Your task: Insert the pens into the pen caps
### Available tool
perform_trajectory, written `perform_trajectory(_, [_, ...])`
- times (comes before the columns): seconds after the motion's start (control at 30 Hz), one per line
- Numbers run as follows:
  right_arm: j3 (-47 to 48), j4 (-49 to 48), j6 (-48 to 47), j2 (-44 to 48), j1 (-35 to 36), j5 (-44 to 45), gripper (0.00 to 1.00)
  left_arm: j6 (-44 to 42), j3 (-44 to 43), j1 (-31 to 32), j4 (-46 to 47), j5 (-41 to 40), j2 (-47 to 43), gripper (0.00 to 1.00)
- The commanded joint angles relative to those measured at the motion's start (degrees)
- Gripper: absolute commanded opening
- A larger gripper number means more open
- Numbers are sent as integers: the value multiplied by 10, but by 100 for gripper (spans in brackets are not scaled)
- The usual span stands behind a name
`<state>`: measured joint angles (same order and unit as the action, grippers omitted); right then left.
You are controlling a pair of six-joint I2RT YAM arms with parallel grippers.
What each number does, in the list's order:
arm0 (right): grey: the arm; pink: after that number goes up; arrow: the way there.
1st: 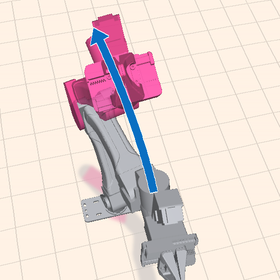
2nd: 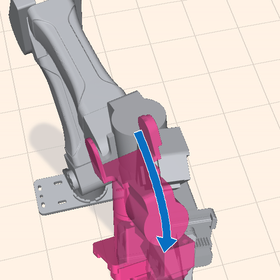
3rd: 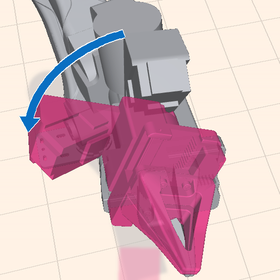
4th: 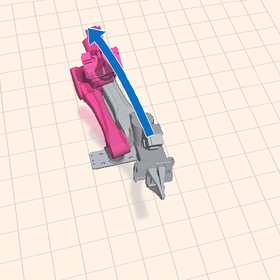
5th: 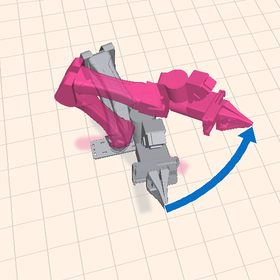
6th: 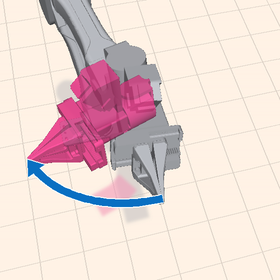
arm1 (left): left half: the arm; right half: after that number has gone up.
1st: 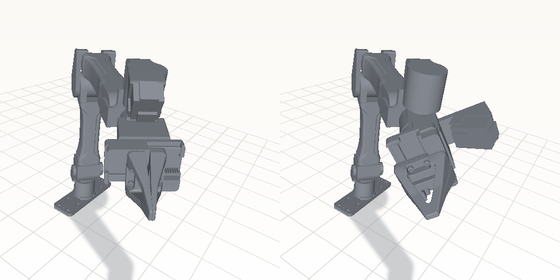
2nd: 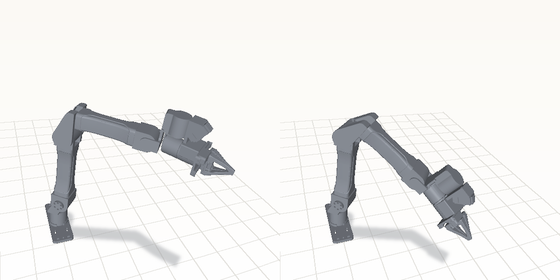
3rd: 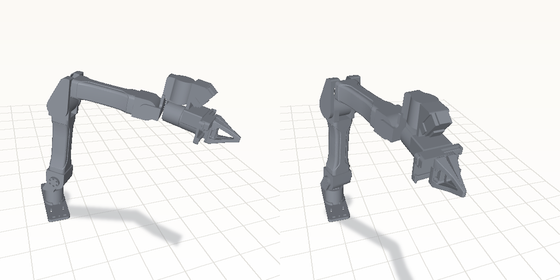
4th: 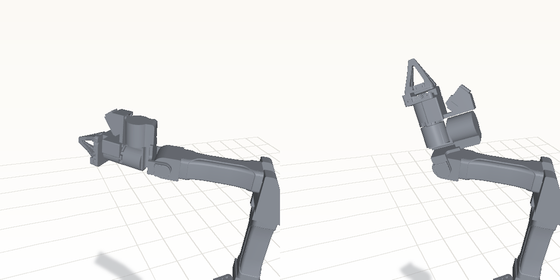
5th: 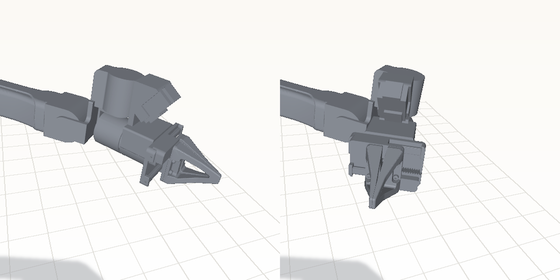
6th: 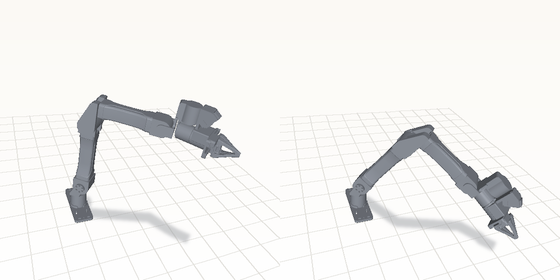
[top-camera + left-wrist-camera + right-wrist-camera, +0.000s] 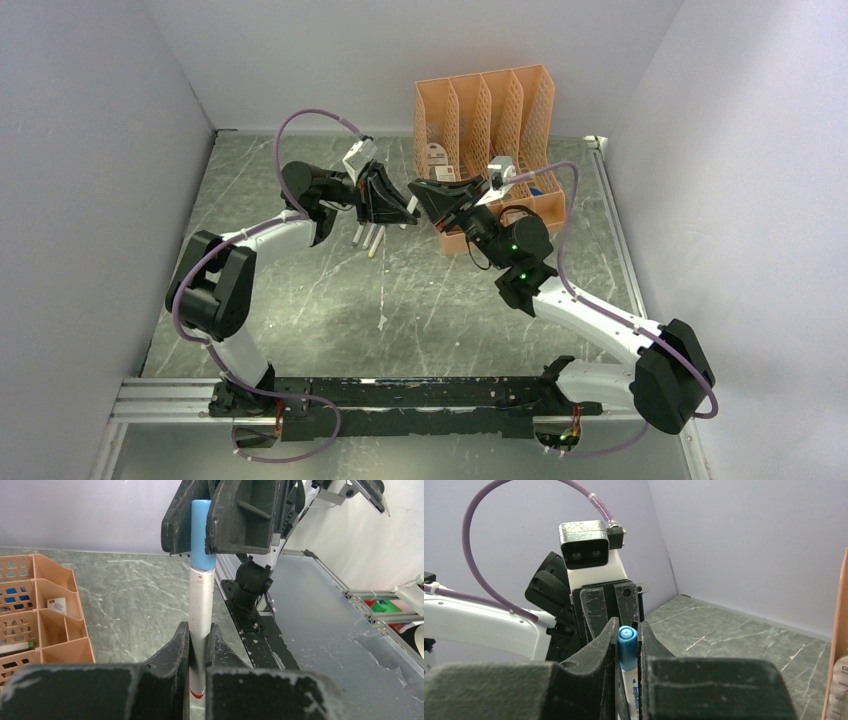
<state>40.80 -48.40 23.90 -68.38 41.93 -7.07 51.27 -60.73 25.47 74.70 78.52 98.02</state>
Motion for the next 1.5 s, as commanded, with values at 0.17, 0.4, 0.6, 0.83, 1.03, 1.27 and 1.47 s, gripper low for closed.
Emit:
perform_trajectory(0.17, [-79,317,4,-66,64,-160,0,-9,-112,-16,37,-191,-28,7])
perform_trajectory(0.4, [-80,326,10,-91,69,-175,0,-19,-145,-16,18,-187,-19,7])
perform_trajectory(0.6, [-82,318,18,-117,82,-179,0,-15,-156,-16,24,-192,-16,7])
perform_trajectory(0.83, [-92,294,42,-56,82,-126,4,-56,-97,-16,-9,-195,-36,7])
perform_trajectory(1.03, [-130,267,99,120,65,61,21,-148,78,-35,-105,-255,-95,8])
perform_trajectory(1.27, [-146,372,87,241,51,210,20,-406,125,-28,-482,-503,-135,7])
perform_trajectory(1.47, [-164,384,107,232,50,197,20,-455,131,28,-585,-690,-83,8])
